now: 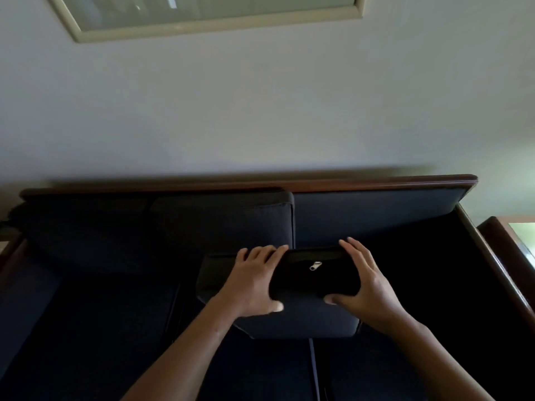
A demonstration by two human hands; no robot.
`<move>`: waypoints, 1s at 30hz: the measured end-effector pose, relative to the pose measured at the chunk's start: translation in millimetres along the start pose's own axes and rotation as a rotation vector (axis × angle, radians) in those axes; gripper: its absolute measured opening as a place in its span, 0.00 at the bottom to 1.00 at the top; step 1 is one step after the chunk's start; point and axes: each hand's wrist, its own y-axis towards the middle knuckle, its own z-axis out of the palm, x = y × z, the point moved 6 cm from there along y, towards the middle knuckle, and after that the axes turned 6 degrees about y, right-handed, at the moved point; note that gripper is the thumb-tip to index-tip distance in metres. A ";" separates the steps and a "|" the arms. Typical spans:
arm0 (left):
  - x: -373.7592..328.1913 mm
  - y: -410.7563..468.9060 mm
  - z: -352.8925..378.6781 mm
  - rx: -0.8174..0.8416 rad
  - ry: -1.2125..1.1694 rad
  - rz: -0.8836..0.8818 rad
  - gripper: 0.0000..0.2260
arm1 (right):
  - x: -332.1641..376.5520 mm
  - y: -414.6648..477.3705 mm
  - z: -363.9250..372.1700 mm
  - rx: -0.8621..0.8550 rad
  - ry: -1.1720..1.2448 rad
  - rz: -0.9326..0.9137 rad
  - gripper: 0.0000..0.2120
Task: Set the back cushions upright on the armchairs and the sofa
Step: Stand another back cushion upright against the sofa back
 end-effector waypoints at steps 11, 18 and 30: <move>45.1 -33.9 25.0 0.003 -0.556 -0.226 0.55 | 28.1 22.8 50.6 0.286 -0.719 -0.195 0.65; 49.7 -52.3 42.8 -0.203 -0.902 -0.470 0.46 | 32.1 22.0 49.9 0.151 -0.630 -0.309 0.51; 3.2 -65.0 -77.8 -0.344 -0.652 -0.164 0.48 | 12.6 -14.0 12.9 -0.100 -0.183 -0.296 0.50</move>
